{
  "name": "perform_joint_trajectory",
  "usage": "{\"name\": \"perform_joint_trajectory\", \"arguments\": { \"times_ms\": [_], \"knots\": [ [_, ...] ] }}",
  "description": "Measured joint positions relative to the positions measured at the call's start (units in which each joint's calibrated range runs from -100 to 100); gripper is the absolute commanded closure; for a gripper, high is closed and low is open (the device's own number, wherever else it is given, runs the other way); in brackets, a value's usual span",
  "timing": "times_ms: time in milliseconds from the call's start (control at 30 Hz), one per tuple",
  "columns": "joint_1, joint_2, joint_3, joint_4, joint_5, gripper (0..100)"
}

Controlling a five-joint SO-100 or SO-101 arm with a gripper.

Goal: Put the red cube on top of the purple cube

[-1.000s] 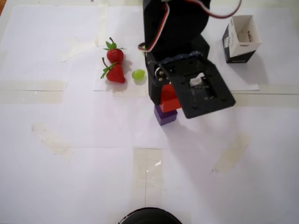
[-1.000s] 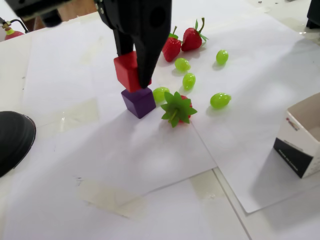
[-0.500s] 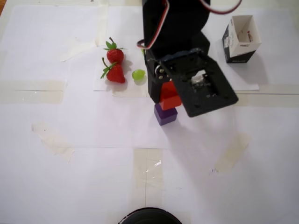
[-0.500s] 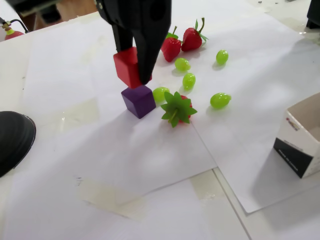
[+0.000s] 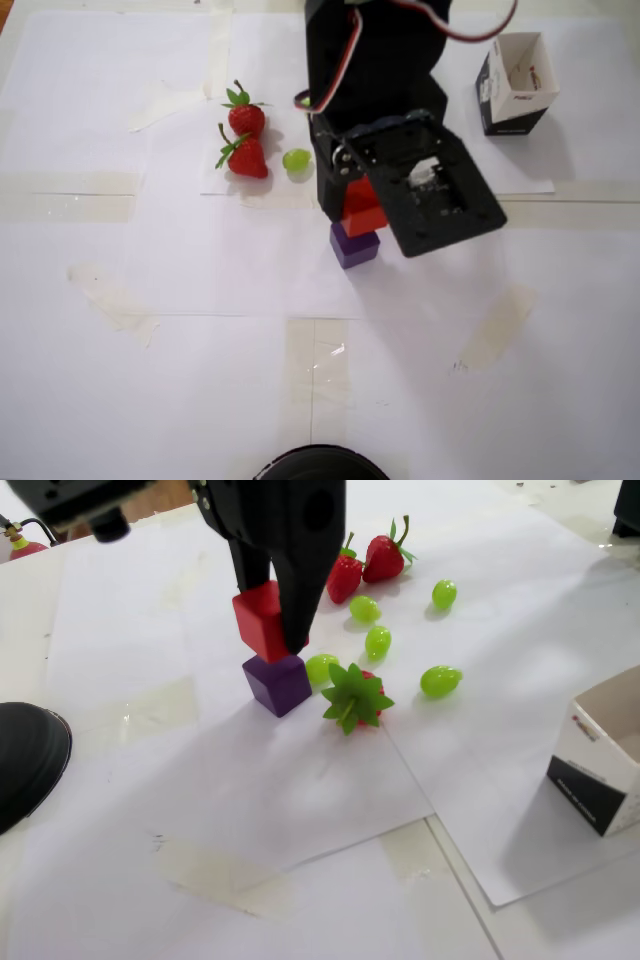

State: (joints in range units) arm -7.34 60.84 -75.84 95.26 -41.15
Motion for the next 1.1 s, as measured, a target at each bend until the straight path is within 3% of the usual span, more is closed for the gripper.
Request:
{"name": "perform_joint_trajectory", "arguments": {
  "times_ms": [733, 1100],
  "knots": [
    [-0.1, 4.4, -2.3, -2.1, 0.3, 96],
    [-0.1, 5.6, -3.0, -2.2, 0.3, 88]
  ]
}}
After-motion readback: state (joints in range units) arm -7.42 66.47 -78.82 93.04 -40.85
